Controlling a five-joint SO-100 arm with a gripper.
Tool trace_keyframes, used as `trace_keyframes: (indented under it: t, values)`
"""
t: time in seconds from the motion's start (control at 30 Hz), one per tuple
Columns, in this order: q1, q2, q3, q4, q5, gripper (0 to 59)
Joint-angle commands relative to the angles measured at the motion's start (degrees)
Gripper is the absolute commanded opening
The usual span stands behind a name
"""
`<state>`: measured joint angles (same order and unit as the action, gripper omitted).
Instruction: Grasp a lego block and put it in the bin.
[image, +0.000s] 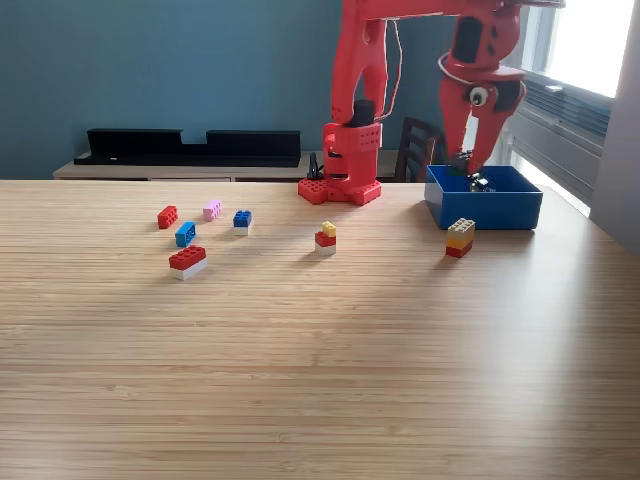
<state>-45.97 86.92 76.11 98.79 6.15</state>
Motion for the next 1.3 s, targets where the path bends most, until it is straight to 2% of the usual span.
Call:
trace_keyframes:
  t: [0.03, 0.3, 0.33, 0.43, 0.47, 0.57, 0.67, 0.77, 0.83, 1.0, 1.07, 1.1, 1.3]
  values:
    - [-10.72, 1.93, 1.14, 1.41, -2.11, 0.0]
    - [-16.0, 1.49, 1.58, 1.41, -4.83, 0.2]
    - [-16.0, 1.49, 1.32, 1.41, -5.27, 2.5]
    - [-16.35, 1.49, 0.79, 1.41, -6.42, 25.4]
    - [-16.52, 1.49, 0.7, 1.41, -6.68, 30.4]
    - [-16.7, 1.49, -0.53, 1.41, -6.68, 36.9]
    - [-16.7, 1.41, -1.41, 1.41, -6.94, 38.5]
    - [-16.35, 1.93, -2.37, 1.41, -6.68, 35.1]
    - [-15.21, 1.93, -2.81, 1.41, -6.06, 28.1]
    - [-4.66, 1.93, -2.99, 1.32, -3.52, 6.0]
    - [1.32, 2.02, -3.34, 1.32, -2.72, 1.6]
    - [4.57, 2.11, -3.69, 1.32, -2.64, 0.1]
    - [22.59, 2.11, -2.81, 0.88, -2.55, 0.1]
